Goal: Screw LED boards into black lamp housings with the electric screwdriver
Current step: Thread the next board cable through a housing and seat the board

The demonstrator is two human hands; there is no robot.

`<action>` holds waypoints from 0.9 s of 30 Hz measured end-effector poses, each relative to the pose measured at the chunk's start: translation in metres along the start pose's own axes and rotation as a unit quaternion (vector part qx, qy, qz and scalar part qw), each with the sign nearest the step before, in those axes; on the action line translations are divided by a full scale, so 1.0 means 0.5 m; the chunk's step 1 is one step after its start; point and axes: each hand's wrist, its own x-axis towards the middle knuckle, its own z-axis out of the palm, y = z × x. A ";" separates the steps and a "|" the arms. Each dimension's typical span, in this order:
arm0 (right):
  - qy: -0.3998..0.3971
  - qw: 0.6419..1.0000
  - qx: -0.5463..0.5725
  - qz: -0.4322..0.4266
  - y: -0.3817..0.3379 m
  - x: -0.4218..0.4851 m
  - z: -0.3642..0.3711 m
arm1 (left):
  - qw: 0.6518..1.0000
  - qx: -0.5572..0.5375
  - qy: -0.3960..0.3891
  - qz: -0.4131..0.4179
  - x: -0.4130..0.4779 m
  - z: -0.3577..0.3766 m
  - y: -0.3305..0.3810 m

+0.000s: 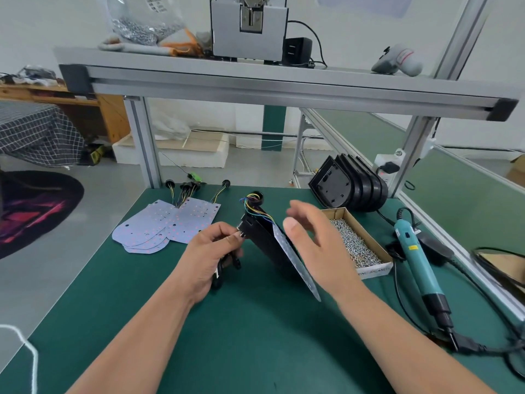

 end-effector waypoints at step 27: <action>-0.058 0.997 -0.010 -0.046 -0.062 0.071 -0.063 | 0.994 0.082 0.005 0.071 0.011 0.008 -0.026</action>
